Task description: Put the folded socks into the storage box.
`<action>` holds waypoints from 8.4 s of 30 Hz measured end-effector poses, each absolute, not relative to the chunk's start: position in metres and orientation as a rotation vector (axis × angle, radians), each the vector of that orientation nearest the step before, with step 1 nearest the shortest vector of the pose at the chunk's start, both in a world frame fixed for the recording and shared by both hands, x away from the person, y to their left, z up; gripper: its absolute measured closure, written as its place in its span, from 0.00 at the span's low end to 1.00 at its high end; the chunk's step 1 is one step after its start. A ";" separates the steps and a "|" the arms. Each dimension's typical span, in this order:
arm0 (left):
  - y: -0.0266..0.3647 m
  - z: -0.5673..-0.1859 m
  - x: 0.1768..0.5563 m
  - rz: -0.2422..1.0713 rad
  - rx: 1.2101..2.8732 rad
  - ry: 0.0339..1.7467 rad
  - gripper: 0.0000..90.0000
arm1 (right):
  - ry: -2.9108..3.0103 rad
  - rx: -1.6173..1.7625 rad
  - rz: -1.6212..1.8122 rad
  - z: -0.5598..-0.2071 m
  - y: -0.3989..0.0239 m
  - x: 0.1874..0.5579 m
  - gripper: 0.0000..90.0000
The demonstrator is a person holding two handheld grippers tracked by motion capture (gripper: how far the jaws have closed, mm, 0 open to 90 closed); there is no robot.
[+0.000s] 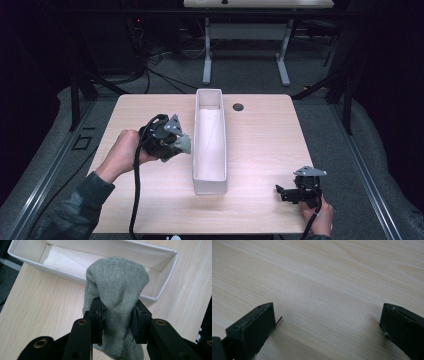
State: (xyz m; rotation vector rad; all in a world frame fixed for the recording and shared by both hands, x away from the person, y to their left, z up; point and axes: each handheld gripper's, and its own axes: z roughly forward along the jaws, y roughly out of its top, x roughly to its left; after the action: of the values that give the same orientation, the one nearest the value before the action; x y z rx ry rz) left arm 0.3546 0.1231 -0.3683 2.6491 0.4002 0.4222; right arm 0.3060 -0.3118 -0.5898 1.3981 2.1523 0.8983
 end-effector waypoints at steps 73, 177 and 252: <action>0.030 -0.416 0.368 0.200 2.786 0.198 0.74 | 2.152 1.398 0.899 -0.590 -0.312 0.306 0.00; 0.044 -0.443 0.381 0.109 2.692 0.337 0.23 | 2.152 1.399 0.900 -0.590 -0.312 0.306 0.00; 0.287 -0.559 0.323 0.359 2.122 1.031 0.00 | 2.152 1.400 0.899 -0.590 -0.312 0.306 0.00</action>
State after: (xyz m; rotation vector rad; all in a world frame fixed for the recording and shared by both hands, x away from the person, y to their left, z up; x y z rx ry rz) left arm 0.3228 0.2873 -0.5590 2.1219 1.0313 0.3586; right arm 0.3059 -0.3116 -0.5898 1.3999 2.1521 0.8991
